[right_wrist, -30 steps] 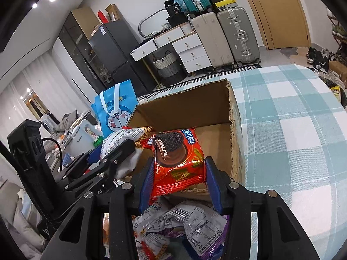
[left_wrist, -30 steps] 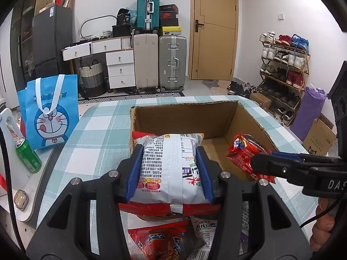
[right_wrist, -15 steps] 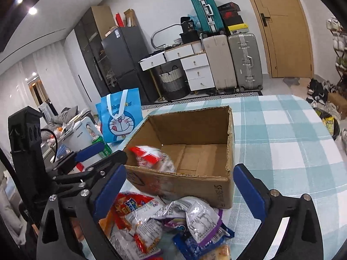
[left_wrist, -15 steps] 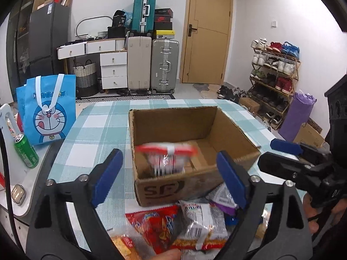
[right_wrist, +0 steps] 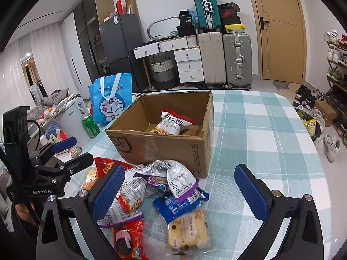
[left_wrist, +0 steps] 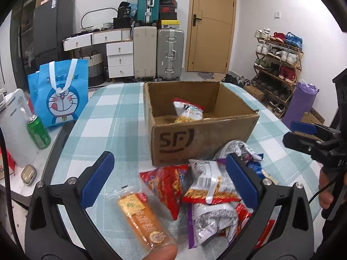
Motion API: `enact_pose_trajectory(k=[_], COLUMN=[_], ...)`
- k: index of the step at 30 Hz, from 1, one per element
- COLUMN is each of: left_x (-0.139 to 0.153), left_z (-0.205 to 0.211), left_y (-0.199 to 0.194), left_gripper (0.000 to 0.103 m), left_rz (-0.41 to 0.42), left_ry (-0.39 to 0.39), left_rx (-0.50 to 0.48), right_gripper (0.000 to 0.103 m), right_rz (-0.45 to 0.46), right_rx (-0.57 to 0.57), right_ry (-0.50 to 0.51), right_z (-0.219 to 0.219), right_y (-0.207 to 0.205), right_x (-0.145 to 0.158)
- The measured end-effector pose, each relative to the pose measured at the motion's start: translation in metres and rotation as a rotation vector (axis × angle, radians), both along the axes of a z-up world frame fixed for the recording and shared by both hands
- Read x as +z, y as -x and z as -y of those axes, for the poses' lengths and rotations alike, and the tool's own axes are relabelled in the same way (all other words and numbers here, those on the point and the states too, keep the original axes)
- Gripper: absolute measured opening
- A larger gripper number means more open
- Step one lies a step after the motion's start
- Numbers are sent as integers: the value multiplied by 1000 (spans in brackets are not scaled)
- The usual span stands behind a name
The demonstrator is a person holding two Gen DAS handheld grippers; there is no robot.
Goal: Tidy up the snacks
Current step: 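Move the left gripper to the orange bread loaf while the right moves to the cracker pack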
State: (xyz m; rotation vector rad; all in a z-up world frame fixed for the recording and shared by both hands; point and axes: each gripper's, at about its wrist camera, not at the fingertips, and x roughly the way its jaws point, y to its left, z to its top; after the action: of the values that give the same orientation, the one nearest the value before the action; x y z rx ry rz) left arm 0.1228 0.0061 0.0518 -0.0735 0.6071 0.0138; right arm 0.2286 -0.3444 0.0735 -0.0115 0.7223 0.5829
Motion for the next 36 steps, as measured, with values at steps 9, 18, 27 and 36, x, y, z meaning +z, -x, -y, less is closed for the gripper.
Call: enact_pose_trajectory(k=[9, 18, 27, 36], left_x=[-9, -34, -47, -57], left_z=[-21, -34, -35, -36], left_y=[26, 25, 15, 8], left_gripper=[102, 102, 102, 102], left_rz=[-59, -149, -198, -239], left_ry=[10, 13, 5, -5], left_rx=[63, 98, 106, 103], right_gripper=[102, 102, 102, 102], right_rz=[-79, -151, -189, -219], right_rx=[-10, -30, -19, 27], right_ry=[61, 88, 158, 257], right_z=[8, 18, 15, -1], right_y=[10, 6, 2, 6], right_x=[-24, -44, -61, -84])
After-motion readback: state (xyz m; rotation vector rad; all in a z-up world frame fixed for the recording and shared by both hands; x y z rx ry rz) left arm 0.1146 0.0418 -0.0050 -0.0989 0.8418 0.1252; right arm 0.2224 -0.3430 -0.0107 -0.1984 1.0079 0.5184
